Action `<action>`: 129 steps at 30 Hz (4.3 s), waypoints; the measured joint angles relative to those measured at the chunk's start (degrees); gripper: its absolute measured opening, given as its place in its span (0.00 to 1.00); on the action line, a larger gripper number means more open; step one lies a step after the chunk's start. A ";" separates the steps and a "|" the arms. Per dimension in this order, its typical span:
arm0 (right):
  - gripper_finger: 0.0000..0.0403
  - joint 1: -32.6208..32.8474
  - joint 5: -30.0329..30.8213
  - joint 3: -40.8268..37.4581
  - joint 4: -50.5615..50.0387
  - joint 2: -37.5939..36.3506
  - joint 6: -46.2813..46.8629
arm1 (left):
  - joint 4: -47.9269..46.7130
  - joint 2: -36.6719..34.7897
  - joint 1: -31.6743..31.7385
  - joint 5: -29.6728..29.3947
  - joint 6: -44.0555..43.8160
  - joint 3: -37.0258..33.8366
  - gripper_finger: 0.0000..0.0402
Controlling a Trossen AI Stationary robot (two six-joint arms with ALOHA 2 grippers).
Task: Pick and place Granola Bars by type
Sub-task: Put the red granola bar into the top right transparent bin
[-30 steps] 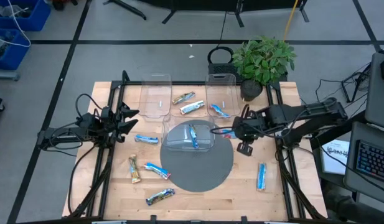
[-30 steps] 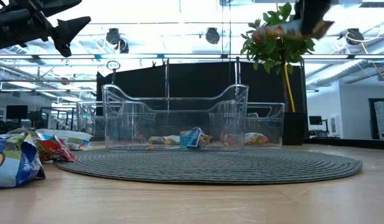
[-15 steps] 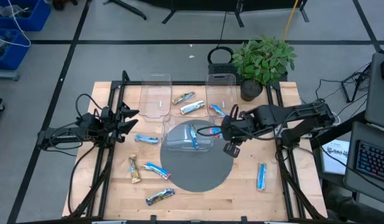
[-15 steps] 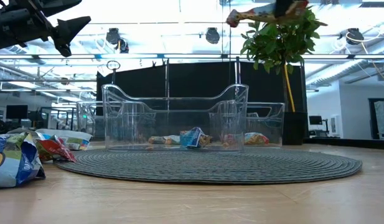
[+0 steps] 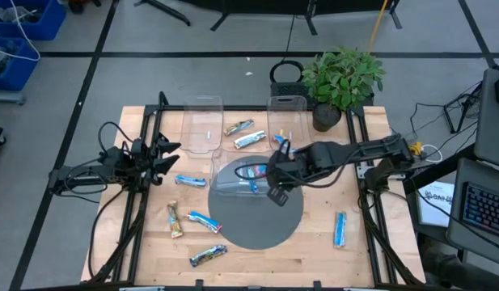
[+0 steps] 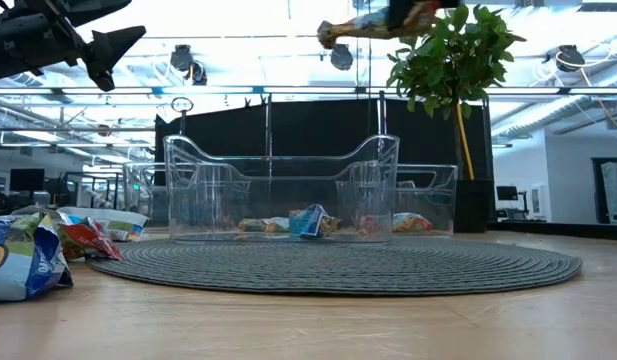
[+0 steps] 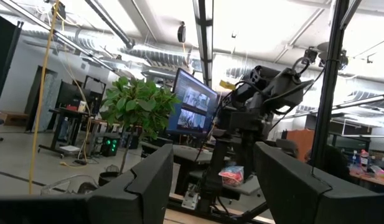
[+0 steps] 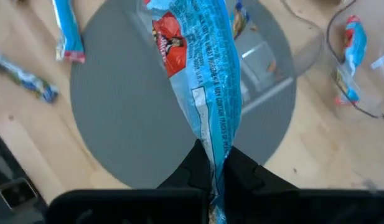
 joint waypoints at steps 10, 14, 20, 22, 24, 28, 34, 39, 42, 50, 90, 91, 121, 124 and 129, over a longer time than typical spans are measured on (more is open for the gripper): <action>0.01 -4.34 4.19 5.56 0.60 6.70 5.87 | 0.00 -0.01 0.02 0.00 0.00 0.01 0.56; 0.01 -6.88 5.80 5.56 0.12 8.87 7.14 | 0.00 0.01 0.00 0.00 0.00 0.01 0.56; 0.01 -12.21 10.06 5.56 -2.45 11.70 6.05 | 0.00 0.01 0.00 0.00 0.00 0.01 0.56; 0.01 -13.97 12.04 5.56 -3.46 12.47 5.38 | 0.00 0.01 0.02 0.00 0.00 0.01 0.56; 0.01 -15.67 13.61 5.56 -4.50 12.92 4.99 | 0.00 0.01 0.01 0.00 0.00 0.01 0.56; 0.01 -18.34 18.19 5.54 -4.83 13.07 3.47 | 0.00 0.01 0.00 0.00 0.00 0.01 0.56; 0.01 -21.71 23.82 5.32 -4.53 13.04 1.41 | 0.00 0.01 0.00 0.00 0.00 0.01 0.56; 0.01 -24.58 23.74 1.49 -2.23 13.04 -1.56 | 0.00 0.01 0.01 0.00 0.00 0.01 0.56; 0.01 -25.82 23.83 -1.45 -1.23 13.04 -2.05 | 0.00 0.01 0.01 0.00 0.00 0.01 0.56; 0.01 -27.71 27.50 -7.61 2.15 13.02 -2.05 | 0.00 0.00 0.01 0.00 0.00 0.01 0.56; 0.01 -33.16 28.29 -17.45 13.37 16.12 -13.26 | 0.00 0.01 0.00 0.00 0.00 0.01 0.56; 0.01 -33.16 28.31 -17.45 13.47 16.26 -13.55 | 0.00 0.00 0.00 0.00 0.00 0.01 0.56; 0.16 -33.16 25.02 -17.43 13.11 16.62 -14.51 | 0.00 0.00 0.00 0.00 0.00 0.01 0.56; 0.19 -33.16 25.01 -17.43 13.06 16.62 -14.51 | 0.00 0.01 0.00 0.00 0.00 0.01 0.56; 0.24 -33.16 24.99 -17.43 12.84 16.62 -14.51 | 0.00 0.01 0.00 0.00 0.00 0.01 0.56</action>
